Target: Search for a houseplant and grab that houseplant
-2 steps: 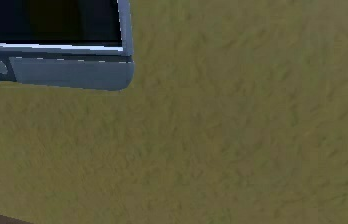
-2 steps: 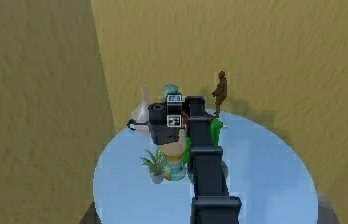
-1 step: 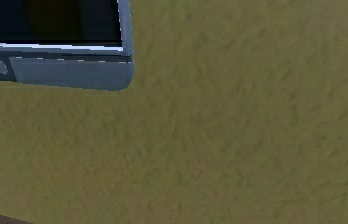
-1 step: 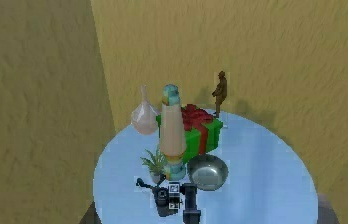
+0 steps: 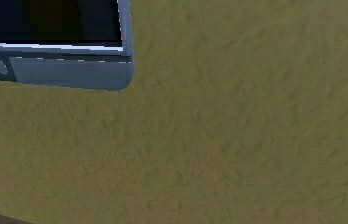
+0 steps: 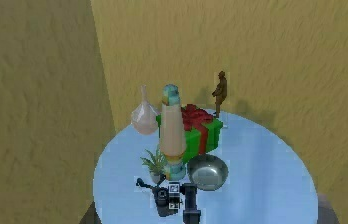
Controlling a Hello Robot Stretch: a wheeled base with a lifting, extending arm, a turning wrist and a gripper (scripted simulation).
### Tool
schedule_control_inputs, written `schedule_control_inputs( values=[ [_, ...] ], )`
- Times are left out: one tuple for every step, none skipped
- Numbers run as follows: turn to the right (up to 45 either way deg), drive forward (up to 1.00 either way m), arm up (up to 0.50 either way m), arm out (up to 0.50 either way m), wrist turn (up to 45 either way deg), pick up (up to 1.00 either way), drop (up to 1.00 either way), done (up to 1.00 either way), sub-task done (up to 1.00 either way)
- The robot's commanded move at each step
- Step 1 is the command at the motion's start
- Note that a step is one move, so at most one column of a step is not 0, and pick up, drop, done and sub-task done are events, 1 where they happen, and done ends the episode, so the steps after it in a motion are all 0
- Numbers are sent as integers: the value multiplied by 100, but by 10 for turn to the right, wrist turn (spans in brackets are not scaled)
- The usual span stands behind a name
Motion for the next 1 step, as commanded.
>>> schedule_control_inputs(
  values=[
    [0,0,10,0,0,0,0,0,0]
  ],
)
